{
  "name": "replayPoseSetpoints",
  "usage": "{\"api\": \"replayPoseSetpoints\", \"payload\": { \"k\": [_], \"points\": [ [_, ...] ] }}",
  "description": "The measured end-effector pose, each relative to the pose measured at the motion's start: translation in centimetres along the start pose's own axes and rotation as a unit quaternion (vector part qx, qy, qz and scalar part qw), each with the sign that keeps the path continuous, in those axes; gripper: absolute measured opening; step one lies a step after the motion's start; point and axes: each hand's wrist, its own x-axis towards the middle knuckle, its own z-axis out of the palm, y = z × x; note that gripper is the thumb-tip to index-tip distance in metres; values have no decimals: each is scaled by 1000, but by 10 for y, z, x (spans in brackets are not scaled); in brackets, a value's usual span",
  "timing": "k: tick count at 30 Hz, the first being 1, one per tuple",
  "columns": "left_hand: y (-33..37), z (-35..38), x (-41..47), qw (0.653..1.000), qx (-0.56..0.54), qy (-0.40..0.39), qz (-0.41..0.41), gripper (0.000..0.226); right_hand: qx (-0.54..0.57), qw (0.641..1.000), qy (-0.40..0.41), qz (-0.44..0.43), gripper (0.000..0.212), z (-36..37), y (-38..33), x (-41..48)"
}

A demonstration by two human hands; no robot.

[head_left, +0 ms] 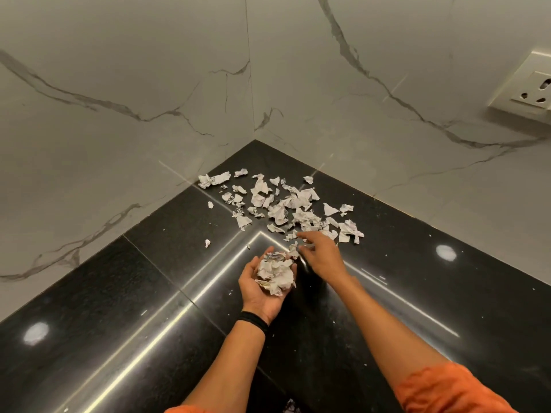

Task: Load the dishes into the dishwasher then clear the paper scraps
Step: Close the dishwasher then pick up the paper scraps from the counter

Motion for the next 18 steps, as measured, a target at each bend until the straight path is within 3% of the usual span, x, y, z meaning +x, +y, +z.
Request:
{"api": "replayPoseSetpoints", "payload": {
  "k": [4,10,12,15,18],
  "points": [
    [15,-7,-3,999,-32,10,33,57,-133,983,-85,-91,41,32,1,6],
    [24,-11,-2,998,-35,18,40,53,-157,971,-1,-178,22,44,16,-34],
    [23,-6,-4,999,-30,14,41,53,-98,987,37,-118,18,34,16,-39],
    [13,0,-5,999,-4,10,33,54,81,992,97,21,16,15,3,-38],
    [-1,6,-6,1000,18,-13,14,54,195,975,102,18,17,1,-26,-35]
  ]
}}
